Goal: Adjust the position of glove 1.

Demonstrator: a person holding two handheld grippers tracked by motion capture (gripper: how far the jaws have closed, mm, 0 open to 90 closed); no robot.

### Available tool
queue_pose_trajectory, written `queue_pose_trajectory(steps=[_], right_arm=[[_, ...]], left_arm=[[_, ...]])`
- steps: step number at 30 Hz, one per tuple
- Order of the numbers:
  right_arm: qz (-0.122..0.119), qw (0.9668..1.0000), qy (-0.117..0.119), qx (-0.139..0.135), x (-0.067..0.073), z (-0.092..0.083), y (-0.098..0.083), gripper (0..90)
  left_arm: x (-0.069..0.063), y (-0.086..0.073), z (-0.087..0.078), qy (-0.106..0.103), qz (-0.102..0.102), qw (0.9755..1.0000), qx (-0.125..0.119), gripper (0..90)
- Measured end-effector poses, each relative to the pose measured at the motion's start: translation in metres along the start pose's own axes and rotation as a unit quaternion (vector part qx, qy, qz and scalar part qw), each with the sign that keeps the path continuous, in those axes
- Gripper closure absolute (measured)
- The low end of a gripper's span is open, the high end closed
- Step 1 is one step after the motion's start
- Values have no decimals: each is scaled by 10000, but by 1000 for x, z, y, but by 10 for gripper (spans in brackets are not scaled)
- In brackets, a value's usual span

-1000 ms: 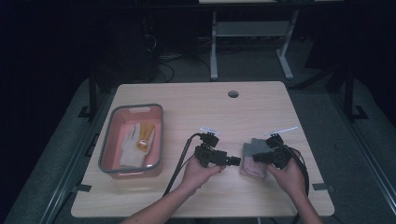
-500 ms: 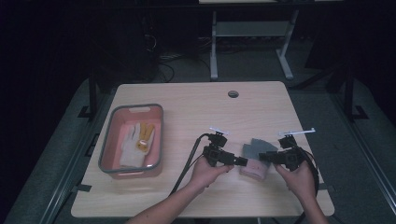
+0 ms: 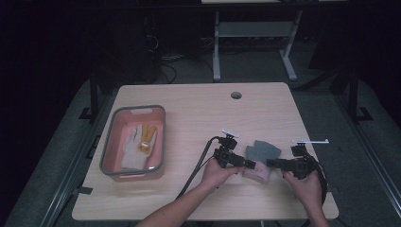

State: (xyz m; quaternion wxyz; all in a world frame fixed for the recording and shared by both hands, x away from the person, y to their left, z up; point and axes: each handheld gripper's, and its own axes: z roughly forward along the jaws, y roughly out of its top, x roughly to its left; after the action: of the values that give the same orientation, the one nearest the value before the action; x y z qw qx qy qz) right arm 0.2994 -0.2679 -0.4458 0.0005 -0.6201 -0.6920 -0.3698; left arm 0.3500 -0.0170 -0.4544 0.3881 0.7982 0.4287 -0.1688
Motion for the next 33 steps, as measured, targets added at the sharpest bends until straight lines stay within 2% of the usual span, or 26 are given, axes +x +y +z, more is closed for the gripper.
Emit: queue_pose_trajectory(steps=[4, 8, 16, 21, 25, 28, 30, 31, 33], right_arm=[[185, 9998, 72, -63, -4, 2, -5, 475], [302, 9994, 141, -74, -8, 2, -7, 464], [610, 9978, 259, -53, -13, 9, -12, 444], [724, 9966, 380, -119, -16, 11, -14, 481], [902, 9945, 512, -163, -17, 14, -16, 539], [1076, 9917, 681, -185, -17, 17, -17, 590], [1128, 9902, 801, -164, -18, 20, -18, 611], [1174, 9893, 855, -159, -19, 20, -18, 621], [1259, 9872, 970, -133, -21, 22, -18, 654]], left_arm=[[0, 0, 6, -30, -16, 10000, 64, 389], [0, -1, 11, 30, -29, 9999, 136, 407], [1, -2, 15, 47, -46, 9999, 152, 453], [0, -3, 15, 66, -42, 9999, 147, 467], [2, -2, 15, 22, -55, 9998, 186, 479], [3, -2, 15, -59, -94, 9996, 259, 491], [3, -2, 16, -136, -199, 9994, 238, 499], [5, -3, 15, -149, -172, 9994, 274, 507], [7, -4, 15, -216, -248, 9992, 248, 533]])
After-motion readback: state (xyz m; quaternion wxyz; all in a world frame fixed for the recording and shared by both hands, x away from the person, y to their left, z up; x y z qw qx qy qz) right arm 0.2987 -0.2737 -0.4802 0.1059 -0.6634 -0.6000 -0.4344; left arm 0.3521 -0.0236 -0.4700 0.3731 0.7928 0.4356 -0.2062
